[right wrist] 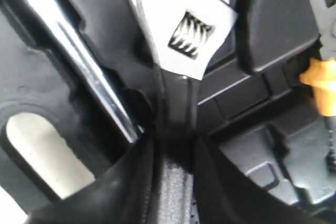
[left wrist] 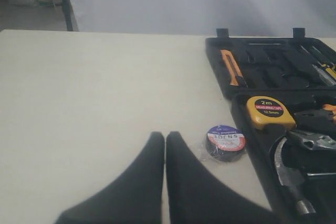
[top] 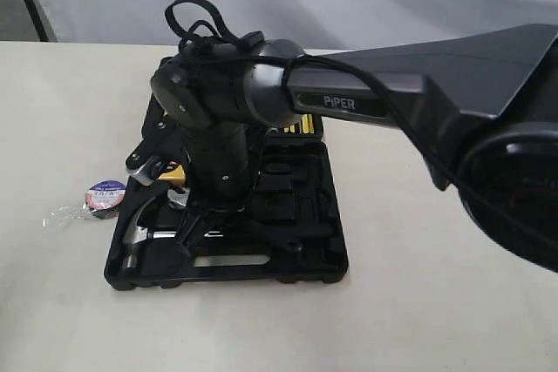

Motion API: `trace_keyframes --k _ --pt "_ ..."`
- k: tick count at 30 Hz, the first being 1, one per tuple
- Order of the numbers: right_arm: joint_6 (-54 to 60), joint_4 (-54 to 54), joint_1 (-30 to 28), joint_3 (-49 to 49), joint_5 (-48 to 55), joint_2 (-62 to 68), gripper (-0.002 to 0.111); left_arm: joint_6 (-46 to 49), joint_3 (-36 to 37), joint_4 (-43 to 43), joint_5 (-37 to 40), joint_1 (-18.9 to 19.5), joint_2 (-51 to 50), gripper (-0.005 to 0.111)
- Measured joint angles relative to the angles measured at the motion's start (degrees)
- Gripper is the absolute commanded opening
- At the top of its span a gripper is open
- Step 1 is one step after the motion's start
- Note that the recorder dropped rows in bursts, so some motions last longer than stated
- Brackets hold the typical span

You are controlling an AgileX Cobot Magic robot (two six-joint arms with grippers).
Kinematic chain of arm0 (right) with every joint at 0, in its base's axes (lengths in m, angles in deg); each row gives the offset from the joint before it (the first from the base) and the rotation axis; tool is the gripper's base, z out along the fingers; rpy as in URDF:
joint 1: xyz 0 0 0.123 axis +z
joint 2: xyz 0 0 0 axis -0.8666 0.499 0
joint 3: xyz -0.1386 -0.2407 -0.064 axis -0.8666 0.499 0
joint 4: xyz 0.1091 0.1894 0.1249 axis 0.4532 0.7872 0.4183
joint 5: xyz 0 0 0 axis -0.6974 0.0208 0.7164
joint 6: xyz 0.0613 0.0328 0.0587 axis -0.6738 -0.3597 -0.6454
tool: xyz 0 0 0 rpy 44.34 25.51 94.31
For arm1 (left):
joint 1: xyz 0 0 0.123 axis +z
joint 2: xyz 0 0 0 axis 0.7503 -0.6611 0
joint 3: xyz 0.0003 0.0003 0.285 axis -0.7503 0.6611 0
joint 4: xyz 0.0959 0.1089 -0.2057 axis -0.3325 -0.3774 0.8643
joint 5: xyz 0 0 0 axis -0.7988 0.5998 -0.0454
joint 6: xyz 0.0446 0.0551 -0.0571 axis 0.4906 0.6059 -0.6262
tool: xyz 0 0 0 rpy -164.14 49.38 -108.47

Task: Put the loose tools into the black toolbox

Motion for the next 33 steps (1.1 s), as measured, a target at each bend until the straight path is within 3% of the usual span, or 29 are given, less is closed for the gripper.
trace_keyframes --k 7,15,18,20,26,33 --pt "5.85 2.58 -2.01 0.11 -1.62 -5.35 0.0 0.0 0.0 0.0 0.0 0.0 0.0 0.001" --pt "19.95 30.78 -13.49 0.11 0.69 -6.53 0.0 0.0 0.0 0.0 0.0 0.0 0.0 0.001" --pt "21.01 34.85 -16.41 0.11 0.7 -6.06 0.0 0.0 0.0 0.0 0.0 0.0 0.0 0.001" --pt "21.38 35.4 -16.49 0.11 1.13 -5.96 0.005 0.0 0.0 0.0 0.0 0.0 0.0 0.001" --pt "20.07 28.42 -11.66 0.11 1.95 -5.47 0.047 0.0 0.0 0.0 0.0 0.0 0.0 0.001" --pt "13.03 13.83 -5.36 0.11 1.5 -3.95 0.049 0.0 0.0 0.0 0.0 0.0 0.0 0.001"
